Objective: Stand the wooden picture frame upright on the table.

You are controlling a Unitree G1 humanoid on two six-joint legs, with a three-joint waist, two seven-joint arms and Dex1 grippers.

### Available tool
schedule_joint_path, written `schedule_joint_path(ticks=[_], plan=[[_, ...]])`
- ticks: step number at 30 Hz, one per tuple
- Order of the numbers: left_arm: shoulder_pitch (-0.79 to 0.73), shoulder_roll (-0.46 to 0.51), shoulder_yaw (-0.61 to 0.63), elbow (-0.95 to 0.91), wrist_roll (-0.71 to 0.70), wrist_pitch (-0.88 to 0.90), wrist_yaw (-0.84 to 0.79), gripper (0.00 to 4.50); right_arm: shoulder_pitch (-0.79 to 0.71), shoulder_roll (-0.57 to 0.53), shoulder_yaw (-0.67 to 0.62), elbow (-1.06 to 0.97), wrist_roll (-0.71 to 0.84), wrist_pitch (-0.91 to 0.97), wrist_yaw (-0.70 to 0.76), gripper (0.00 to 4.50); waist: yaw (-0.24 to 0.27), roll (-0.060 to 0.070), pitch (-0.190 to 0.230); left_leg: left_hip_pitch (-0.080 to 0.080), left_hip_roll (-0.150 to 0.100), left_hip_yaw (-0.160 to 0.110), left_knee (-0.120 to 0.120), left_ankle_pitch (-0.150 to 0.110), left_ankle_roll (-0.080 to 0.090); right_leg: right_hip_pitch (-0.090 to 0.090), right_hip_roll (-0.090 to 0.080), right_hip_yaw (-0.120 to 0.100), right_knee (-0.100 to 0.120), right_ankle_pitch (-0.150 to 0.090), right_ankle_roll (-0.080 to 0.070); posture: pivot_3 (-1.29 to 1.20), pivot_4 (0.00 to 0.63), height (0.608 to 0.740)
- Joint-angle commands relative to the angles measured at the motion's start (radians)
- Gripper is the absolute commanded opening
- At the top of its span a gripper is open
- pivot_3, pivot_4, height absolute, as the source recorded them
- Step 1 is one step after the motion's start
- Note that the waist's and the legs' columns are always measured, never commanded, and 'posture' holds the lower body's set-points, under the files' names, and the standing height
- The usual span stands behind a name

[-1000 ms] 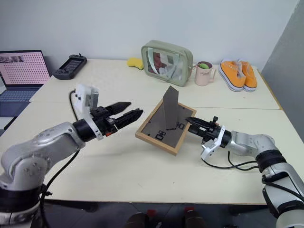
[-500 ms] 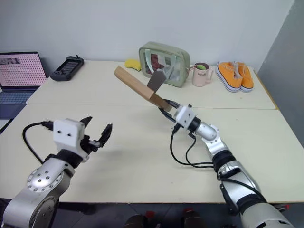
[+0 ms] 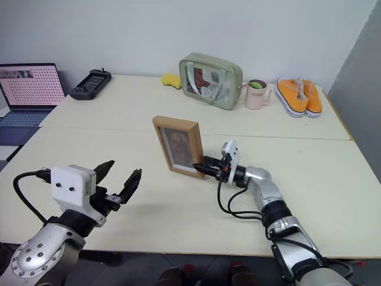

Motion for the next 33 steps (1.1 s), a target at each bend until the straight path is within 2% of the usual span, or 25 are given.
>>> schedule_joint_path(ticks=[1, 8, 17, 19, 20, 21, 22, 26, 29, 33], plan=[[-0.016, 0.023, 0.039, -0.034, -0.015, 0.008, -0.004, 3.60, -0.011, 0.034, -0.049, -0.027, 0.025, 0.043, 0.024, 1.35, -0.001, 0.000, 0.000, 0.000, 0.000, 0.000, 0.000, 0.000, 0.000, 0.000, 0.000, 0.000, 0.000, 0.000, 0.000, 0.00, 0.150, 0.740], [-0.027, 0.034, 0.059, -0.034, -0.031, 0.028, -0.015, 3.60, 0.002, 0.051, -0.086, -0.003, 0.004, 0.093, 0.018, 1.35, -0.001, 0.000, 0.000, 0.000, 0.000, 0.000, 0.000, 0.000, 0.000, 0.000, 0.000, 0.000, 0.000, -0.001, 0.000, 0.00, 0.150, 0.740], [-0.063, 0.033, 0.047, -0.008, -0.021, 0.039, -0.038, 3.60, 0.013, 0.016, -0.094, -0.031, -0.020, 0.168, 0.037, 1.35, -0.001, 0.000, 0.000, 0.000, 0.000, 0.000, 0.000, 0.000, 0.000, 0.000, 0.000, 0.000, -0.001, -0.001, 0.000, 0.00, 0.150, 0.740], [-0.073, 0.031, 0.043, -0.001, -0.020, 0.041, -0.039, 3.64, 0.017, 0.009, -0.099, -0.034, -0.023, 0.170, 0.035, 1.94, 0.001, 0.000, 0.000, 0.000, 0.000, 0.000, 0.000, 0.000, 0.000, 0.000, 0.000, 0.000, -0.001, -0.001, 0.000, 0.00, 0.150, 0.740], [-0.077, 0.030, 0.041, 0.001, -0.020, 0.042, -0.041, 3.64, 0.017, 0.007, -0.101, -0.034, -0.027, 0.163, 0.030, 2.04, 0.001, 0.000, 0.000, 0.000, 0.000, 0.000, 0.000, 0.000, 0.000, 0.000, 0.000, 0.000, -0.001, -0.001, 0.000, 0.00, 0.150, 0.740], [-0.080, 0.029, 0.040, 0.003, -0.020, 0.043, -0.042, 3.64, 0.017, 0.007, -0.102, -0.034, -0.032, 0.157, 0.024, 2.38, 0.001, 0.000, 0.000, 0.000, 0.000, 0.000, 0.000, 0.000, 0.000, 0.000, 0.000, 0.000, -0.002, -0.001, 0.000, 0.00, 0.150, 0.740], [-0.083, 0.028, 0.039, 0.005, -0.019, 0.044, -0.044, 3.64, 0.016, 0.007, -0.102, -0.033, -0.036, 0.153, 0.020, 2.51, 0.000, 0.000, 0.000, 0.000, 0.000, 0.000, -0.001, 0.000, 0.000, 0.000, 0.000, 0.000, -0.002, -0.001, 0.000, 0.00, 0.150, 0.740], [-0.101, 0.028, 0.034, 0.019, -0.020, 0.049, -0.050, 3.64, 0.022, 0.003, -0.094, -0.043, -0.064, 0.132, 0.015, 3.50, -0.002, 0.000, 0.000, 0.000, 0.000, 0.000, -0.001, 0.000, 0.000, 0.000, 0.000, 0.000, -0.002, -0.001, 0.000, 0.00, 0.150, 0.740], [-0.110, 0.029, 0.031, 0.024, -0.032, 0.055, -0.060, 3.64, 0.039, -0.013, -0.083, -0.072, -0.088, 0.132, 0.016, 3.50, -0.001, 0.000, 0.000, 0.000, 0.000, 0.000, -0.001, 0.000, 0.000, 0.000, 0.000, 0.000, -0.002, -0.001, 0.000, 0.00, 0.150, 0.740], [-0.150, 0.036, 0.043, 0.056, -0.103, 0.092, -0.090, 3.64, 0.103, -0.099, -0.066, -0.207, -0.117, 0.162, 0.039, 3.50, 0.004, 0.000, 0.000, -0.001, 0.000, 0.000, -0.002, 0.000, 0.000, 0.000, 0.000, 0.000, -0.004, -0.001, 0.000, 0.00, 0.150, 0.740]])
